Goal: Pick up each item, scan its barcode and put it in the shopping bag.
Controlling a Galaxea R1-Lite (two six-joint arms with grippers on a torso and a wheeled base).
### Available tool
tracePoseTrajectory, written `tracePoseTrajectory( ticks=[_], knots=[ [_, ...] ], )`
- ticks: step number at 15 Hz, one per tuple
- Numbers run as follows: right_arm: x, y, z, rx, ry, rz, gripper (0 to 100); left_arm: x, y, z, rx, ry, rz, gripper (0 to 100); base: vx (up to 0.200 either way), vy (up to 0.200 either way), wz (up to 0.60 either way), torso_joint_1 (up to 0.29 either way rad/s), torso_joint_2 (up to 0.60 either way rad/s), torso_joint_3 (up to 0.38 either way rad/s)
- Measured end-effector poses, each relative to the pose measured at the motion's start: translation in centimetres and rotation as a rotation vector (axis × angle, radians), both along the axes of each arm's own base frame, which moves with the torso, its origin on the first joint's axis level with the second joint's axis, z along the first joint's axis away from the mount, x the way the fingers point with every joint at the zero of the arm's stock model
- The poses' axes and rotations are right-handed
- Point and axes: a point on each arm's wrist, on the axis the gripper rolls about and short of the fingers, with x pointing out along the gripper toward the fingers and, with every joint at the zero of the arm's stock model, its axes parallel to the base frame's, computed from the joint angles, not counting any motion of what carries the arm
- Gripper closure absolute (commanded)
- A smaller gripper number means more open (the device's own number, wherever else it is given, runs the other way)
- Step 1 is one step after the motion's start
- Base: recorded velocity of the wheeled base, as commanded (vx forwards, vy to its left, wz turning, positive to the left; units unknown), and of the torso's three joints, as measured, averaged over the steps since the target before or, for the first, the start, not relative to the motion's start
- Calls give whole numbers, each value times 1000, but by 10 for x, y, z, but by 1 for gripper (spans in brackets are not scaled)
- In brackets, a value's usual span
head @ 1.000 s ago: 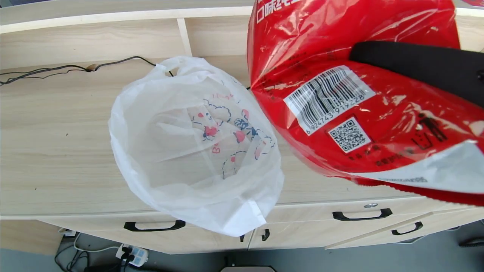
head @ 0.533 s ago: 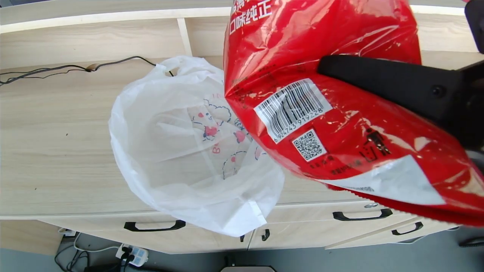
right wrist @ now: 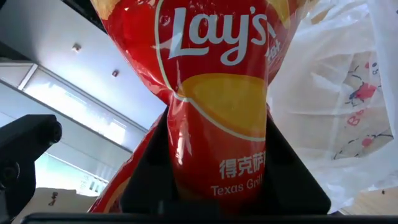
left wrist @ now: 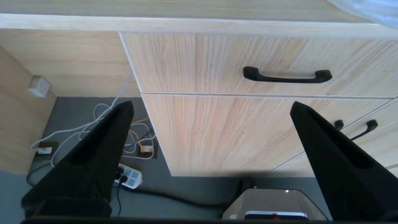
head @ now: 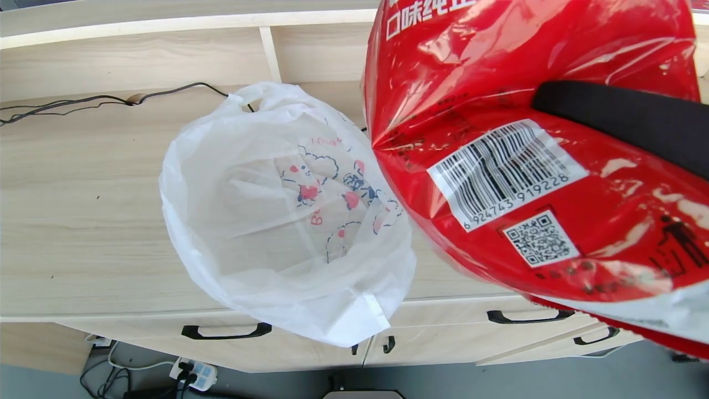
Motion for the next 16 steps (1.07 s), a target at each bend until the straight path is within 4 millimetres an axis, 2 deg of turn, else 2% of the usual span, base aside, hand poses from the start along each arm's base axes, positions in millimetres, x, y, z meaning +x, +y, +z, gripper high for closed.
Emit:
tracePoseTrajectory(
  ticks=[4, 6, 13, 16],
  knots=[
    [-1, -1, -3, -16, -17, -11, 100, 0, 0, 0, 0, 0, 1, 0, 0, 0, 0, 0, 0, 0],
    [8, -7, -6, -71, -103, -111, 100, 0, 0, 0, 0, 0, 1, 0, 0, 0, 0, 0, 0, 0],
    [66, -65, -14, -429, -510, -602, 100, 0, 0, 0, 0, 0, 1, 0, 0, 0, 0, 0, 0, 0],
    [91, -68, 0, -581, -776, -687, 100, 0, 0, 0, 0, 0, 1, 0, 0, 0, 0, 0, 0, 0]
  ],
)
